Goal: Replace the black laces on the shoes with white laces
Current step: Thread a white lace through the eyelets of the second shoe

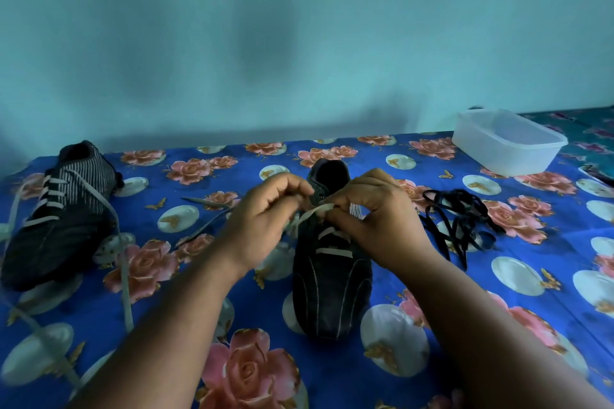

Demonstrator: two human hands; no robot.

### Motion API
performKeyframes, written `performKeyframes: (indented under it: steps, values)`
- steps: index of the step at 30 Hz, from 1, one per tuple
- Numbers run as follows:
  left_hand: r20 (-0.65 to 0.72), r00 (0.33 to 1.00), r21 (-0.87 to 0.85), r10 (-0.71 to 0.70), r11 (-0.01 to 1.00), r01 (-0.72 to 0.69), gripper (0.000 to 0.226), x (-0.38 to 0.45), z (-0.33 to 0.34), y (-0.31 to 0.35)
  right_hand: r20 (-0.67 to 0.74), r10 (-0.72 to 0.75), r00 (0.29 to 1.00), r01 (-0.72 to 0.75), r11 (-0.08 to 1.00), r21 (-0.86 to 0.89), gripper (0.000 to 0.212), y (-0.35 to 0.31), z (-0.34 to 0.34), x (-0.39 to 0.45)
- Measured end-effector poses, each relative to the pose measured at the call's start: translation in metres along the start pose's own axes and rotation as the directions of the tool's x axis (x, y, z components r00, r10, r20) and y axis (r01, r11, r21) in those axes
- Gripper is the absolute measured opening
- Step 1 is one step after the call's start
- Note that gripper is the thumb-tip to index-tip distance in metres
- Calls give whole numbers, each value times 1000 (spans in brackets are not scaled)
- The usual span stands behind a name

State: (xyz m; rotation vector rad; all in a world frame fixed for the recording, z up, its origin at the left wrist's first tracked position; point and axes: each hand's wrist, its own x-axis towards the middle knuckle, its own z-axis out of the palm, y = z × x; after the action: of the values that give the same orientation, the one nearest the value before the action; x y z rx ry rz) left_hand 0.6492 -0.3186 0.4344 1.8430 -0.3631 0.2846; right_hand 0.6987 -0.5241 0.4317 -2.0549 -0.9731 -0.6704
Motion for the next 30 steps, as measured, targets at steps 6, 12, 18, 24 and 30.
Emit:
performKeyframes:
  steps: [6,12,18,24,30]
  values:
    - [118,992,138,47,988,-64,13,4,8,-21,85,45,995,-74,922,379,6,-7,-9,0]
    - [93,996,96,-4,995,-5,20,4,8,-19,142,315,938,-312,593,742,1,-1,-20,3]
    - [82,997,73,16,997,-22,20,4,8,-21,70,495,866,-340,480,808,33,17,-32,7]
    - [58,998,54,9,998,-12,18,4,11,-21,150,736,661,-529,314,789,31,41,-41,6]
    - [20,1000,25,-18,1000,17,14,3,12,-18,133,930,342,-522,70,850,18,64,-62,8]
